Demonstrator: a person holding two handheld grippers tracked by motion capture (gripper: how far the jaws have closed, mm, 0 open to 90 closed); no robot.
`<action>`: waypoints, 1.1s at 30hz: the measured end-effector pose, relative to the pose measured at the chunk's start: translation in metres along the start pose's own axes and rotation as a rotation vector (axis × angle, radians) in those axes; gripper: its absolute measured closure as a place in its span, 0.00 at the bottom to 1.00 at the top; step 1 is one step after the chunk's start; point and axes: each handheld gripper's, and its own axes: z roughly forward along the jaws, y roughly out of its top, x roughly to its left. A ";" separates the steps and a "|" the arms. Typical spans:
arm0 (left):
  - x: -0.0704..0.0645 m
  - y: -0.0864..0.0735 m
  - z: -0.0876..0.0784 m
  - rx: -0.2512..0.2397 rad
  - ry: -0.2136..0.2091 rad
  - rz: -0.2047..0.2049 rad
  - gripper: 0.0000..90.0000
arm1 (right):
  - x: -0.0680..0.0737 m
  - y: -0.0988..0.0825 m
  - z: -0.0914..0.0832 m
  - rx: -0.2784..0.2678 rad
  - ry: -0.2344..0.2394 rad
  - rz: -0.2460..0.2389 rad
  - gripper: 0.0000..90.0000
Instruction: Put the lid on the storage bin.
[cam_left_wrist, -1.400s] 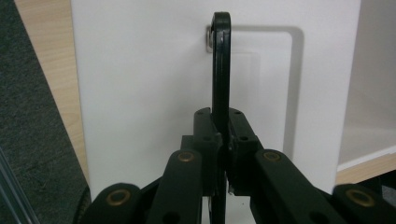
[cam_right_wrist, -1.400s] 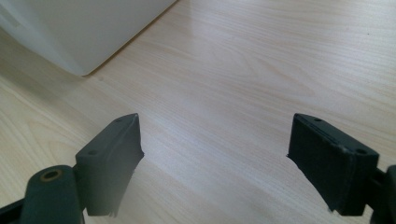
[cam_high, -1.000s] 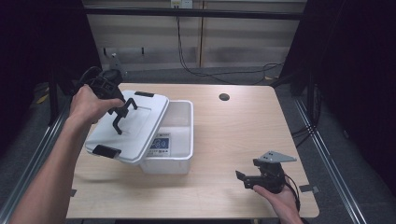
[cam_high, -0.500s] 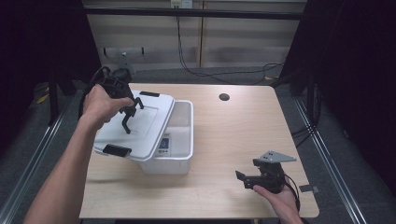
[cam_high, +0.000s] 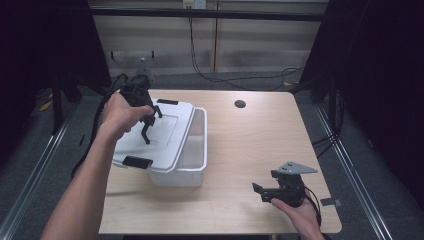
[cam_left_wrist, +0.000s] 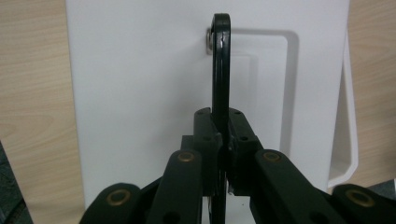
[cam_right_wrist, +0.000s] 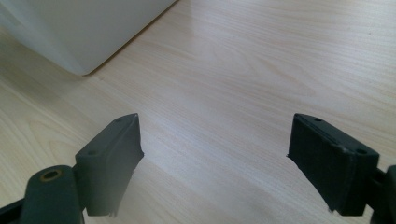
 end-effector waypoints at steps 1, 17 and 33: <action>-0.002 0.000 0.001 -0.001 0.003 -0.005 0.94 | 0.000 0.000 0.000 -0.001 0.001 -0.003 0.18; -0.019 0.007 0.009 -0.035 -0.034 -0.156 0.94 | 0.001 0.000 -0.001 -0.006 0.005 -0.009 0.18; -0.029 0.008 0.012 -0.054 -0.049 -0.204 0.94 | 0.000 0.000 -0.002 -0.013 0.002 -0.005 0.18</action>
